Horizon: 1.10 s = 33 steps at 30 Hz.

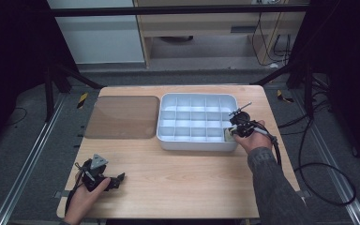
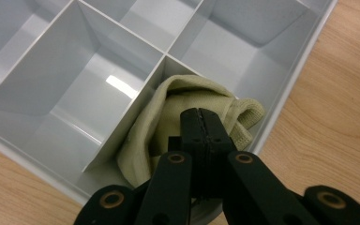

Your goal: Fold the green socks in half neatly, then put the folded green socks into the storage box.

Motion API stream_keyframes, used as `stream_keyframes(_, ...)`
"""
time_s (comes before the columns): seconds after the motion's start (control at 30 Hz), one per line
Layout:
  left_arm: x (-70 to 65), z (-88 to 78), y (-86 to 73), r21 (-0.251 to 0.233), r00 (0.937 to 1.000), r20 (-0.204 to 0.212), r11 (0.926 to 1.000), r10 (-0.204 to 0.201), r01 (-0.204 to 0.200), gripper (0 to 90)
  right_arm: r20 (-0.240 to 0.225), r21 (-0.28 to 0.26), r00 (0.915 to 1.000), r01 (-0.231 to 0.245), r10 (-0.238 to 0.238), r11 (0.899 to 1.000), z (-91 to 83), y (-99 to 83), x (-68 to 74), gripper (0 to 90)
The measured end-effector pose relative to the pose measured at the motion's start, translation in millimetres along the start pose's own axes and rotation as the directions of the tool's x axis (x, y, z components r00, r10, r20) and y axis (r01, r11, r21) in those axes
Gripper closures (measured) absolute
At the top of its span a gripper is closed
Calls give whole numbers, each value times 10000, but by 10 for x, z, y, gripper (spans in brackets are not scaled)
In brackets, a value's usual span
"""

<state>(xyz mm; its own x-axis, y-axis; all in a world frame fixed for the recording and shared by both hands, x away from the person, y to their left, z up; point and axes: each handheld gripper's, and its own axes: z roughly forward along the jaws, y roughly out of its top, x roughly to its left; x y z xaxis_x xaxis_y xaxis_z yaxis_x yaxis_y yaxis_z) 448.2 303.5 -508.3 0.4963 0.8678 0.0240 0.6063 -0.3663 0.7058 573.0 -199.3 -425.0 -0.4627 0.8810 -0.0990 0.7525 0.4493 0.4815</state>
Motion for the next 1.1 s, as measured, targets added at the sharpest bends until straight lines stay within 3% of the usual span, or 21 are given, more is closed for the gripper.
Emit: stream_keyframes(1.1, -12, 5, 2, -34, 10000, 10, 10000, -28, 28, 0, 35, 497, 9998, 200, -202, 9986, 111, 26, 40, 900)
